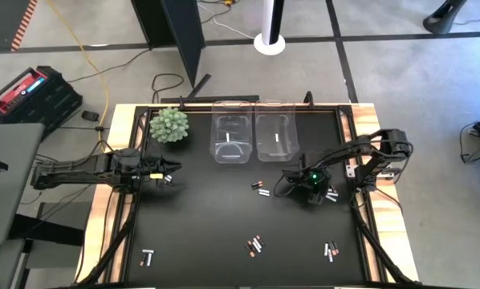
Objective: Sort batteries
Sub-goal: Put the white battery into the right transparent bin
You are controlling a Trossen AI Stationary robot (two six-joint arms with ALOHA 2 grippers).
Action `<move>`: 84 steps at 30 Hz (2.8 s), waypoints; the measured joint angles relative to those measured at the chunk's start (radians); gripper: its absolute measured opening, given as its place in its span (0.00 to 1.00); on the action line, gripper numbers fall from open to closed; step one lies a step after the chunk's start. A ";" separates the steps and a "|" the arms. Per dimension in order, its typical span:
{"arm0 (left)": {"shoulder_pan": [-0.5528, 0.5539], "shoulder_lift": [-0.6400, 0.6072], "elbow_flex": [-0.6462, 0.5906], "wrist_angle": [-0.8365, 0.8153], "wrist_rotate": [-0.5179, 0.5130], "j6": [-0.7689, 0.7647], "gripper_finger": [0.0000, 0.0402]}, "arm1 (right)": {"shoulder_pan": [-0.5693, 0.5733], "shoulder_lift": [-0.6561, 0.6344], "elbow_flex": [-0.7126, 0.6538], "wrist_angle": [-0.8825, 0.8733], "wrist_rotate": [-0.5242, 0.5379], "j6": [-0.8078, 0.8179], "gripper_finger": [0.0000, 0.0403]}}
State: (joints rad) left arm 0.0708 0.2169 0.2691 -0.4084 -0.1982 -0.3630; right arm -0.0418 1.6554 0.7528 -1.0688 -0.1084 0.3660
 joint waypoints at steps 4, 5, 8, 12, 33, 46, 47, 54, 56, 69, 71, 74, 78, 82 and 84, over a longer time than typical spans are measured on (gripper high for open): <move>0.000 0.000 0.000 0.000 0.000 0.000 0.12 | 0.000 0.000 0.000 0.004 -0.001 0.002 0.13; 0.000 0.000 0.000 0.000 0.000 0.000 0.12 | 0.000 0.000 0.001 0.004 -0.001 0.003 0.11; 0.000 0.000 0.000 0.000 0.000 0.000 0.12 | 0.000 0.000 0.002 -0.007 -0.001 0.003 0.07; 0.000 0.000 0.000 0.000 0.000 0.000 0.12 | 0.000 0.000 0.005 -0.020 0.000 0.015 0.06; 0.000 0.000 0.000 0.000 0.000 0.000 0.12 | 0.001 -0.024 0.180 -0.045 0.013 0.030 0.07; 0.000 0.000 0.000 0.000 0.000 0.019 0.12 | 0.000 -0.357 0.205 0.015 0.091 0.206 0.07; 0.000 0.000 0.000 0.000 0.000 0.020 0.12 | 0.000 -0.383 0.205 0.042 0.101 0.218 0.07; 0.000 0.000 0.000 0.001 0.000 0.020 0.12 | -0.060 -0.501 0.205 0.339 0.165 0.232 0.07; 0.000 0.000 0.000 0.001 0.000 0.020 0.12 | -0.096 -0.512 0.205 0.419 0.165 0.217 0.07; 0.000 0.000 0.000 0.002 0.000 0.019 0.12 | -0.384 -0.209 0.628 0.308 0.165 -0.198 0.07; 0.000 0.000 0.000 0.002 0.000 0.017 0.12 | -0.432 -0.121 0.723 0.204 0.166 -0.285 0.07; 0.000 0.000 0.000 0.002 0.000 0.013 0.12 | -0.499 0.010 0.839 0.073 0.166 -0.403 0.07; 0.000 0.000 0.000 0.000 0.000 0.012 0.12 | -0.556 0.161 0.940 -0.026 0.165 -0.543 0.07; 0.000 0.000 0.000 -0.004 0.000 0.013 0.12 | -0.570 0.282 0.989 -0.054 0.164 -0.658 0.07; 0.000 0.000 0.000 -0.004 0.000 0.022 0.12 | -0.570 0.328 0.995 -0.053 0.164 -0.708 0.07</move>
State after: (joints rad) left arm 0.0709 0.2166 0.2691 -0.4124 -0.1982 -0.3407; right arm -0.6113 1.9834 1.7483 -1.1216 0.0555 -0.3423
